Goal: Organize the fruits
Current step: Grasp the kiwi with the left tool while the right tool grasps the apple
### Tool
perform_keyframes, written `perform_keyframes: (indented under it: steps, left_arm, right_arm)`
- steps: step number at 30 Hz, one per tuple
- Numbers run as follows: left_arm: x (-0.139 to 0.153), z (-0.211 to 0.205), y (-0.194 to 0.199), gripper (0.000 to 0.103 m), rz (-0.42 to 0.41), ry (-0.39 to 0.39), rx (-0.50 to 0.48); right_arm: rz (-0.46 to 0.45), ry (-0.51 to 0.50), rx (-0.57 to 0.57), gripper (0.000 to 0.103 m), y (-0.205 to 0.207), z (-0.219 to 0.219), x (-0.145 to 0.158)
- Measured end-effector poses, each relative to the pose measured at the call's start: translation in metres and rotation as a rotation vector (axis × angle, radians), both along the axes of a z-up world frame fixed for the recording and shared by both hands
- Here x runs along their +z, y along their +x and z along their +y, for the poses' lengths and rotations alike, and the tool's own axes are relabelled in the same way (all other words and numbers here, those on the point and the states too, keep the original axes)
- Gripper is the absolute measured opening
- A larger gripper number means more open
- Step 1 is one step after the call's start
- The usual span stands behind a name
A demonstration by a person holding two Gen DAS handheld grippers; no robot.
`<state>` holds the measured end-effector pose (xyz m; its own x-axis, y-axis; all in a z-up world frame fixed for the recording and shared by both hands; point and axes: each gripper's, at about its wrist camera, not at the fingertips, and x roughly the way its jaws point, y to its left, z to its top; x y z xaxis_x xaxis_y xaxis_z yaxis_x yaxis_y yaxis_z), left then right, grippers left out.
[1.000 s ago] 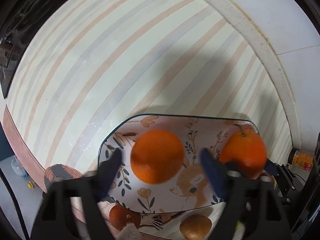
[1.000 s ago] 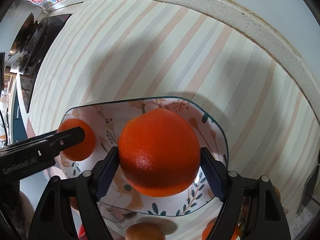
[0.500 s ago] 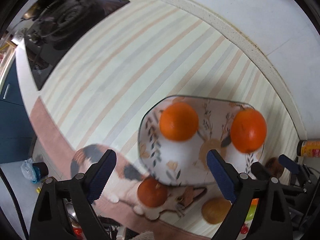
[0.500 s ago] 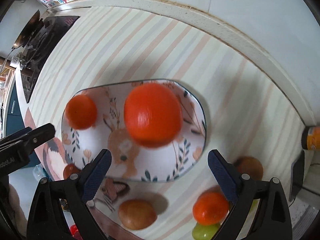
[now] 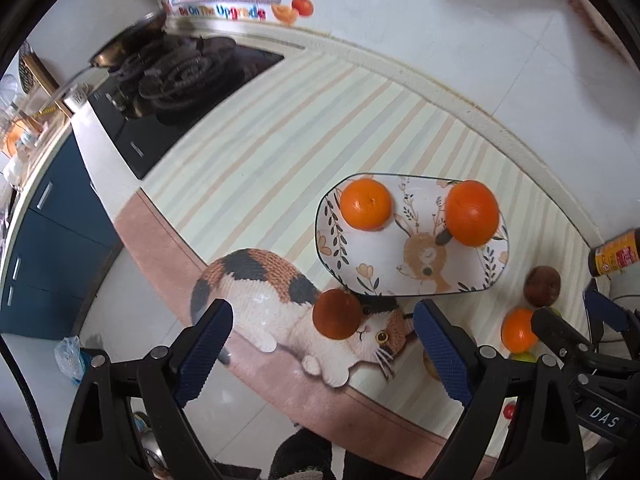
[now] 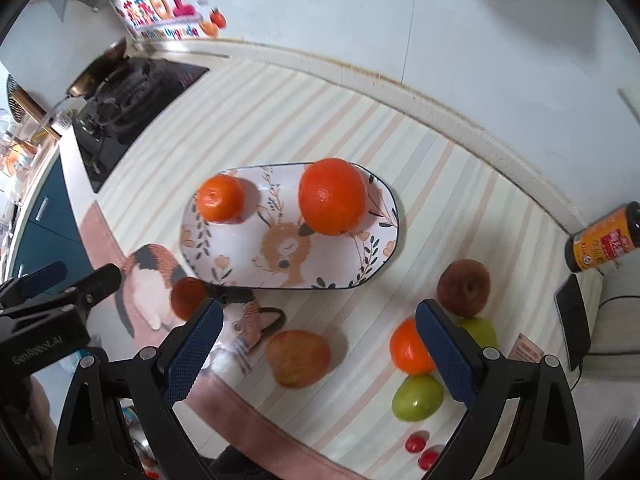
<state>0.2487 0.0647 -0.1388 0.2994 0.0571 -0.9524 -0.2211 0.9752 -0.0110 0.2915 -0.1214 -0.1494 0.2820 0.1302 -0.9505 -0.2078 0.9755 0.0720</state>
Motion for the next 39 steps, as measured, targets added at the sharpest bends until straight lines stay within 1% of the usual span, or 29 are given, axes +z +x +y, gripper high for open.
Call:
perform_keyframes:
  steps: [6,10,16,20,24,25,27,29,31,32,37,39]
  left_arm:
    - [0.029,-0.002,-0.027,0.092,-0.059,-0.004,-0.01]
    - [0.037,-0.001,-0.037,0.092,-0.07,-0.008,-0.007]
    - [0.035,0.004,-0.045,0.092,-0.071,-0.02,0.011]
    - [0.027,0.006,-0.045,0.092,-0.059,-0.021,0.019]
    - [0.013,0.008,-0.038,0.093,-0.027,-0.027,0.019]
    - [0.007,0.009,-0.034,0.095,-0.006,-0.024,0.019]
    - [-0.002,0.011,-0.03,0.101,0.009,-0.01,0.024]
    - [-0.015,0.014,-0.024,0.101,0.028,0.009,0.035]
    - [-0.029,0.019,-0.018,0.101,0.058,0.009,0.051]
    - [-0.037,0.021,-0.015,0.101,0.076,-0.001,0.059]
    - [-0.079,0.028,0.002,0.101,0.176,-0.053,0.082]
    - [-0.092,0.026,0.009,0.101,0.199,-0.062,0.067]
  right_arm:
    - [-0.05,0.03,-0.012,0.099,-0.03,-0.002,0.033]
    - [-0.06,0.067,-0.021,0.099,-0.046,-0.003,0.048]
    - [-0.065,0.103,-0.031,0.099,-0.057,-0.002,0.056]
    - [-0.05,0.11,-0.037,0.099,-0.055,0.0,0.05]
    - [-0.016,0.106,-0.051,0.099,-0.047,0.0,0.033]
    - [-0.005,0.107,-0.056,0.099,-0.045,-0.001,0.028]
    - [0.025,0.106,-0.067,0.099,-0.038,-0.002,0.011]
    - [0.065,0.11,-0.079,0.099,-0.031,-0.005,-0.009]
    - [0.109,0.101,-0.092,0.099,-0.023,-0.006,-0.033]
    - [0.14,0.1,-0.097,0.099,-0.019,-0.006,-0.048]
    - [0.255,0.089,-0.115,0.099,-0.008,-0.002,-0.105]
    - [0.288,0.075,-0.111,0.099,-0.008,0.001,-0.124]
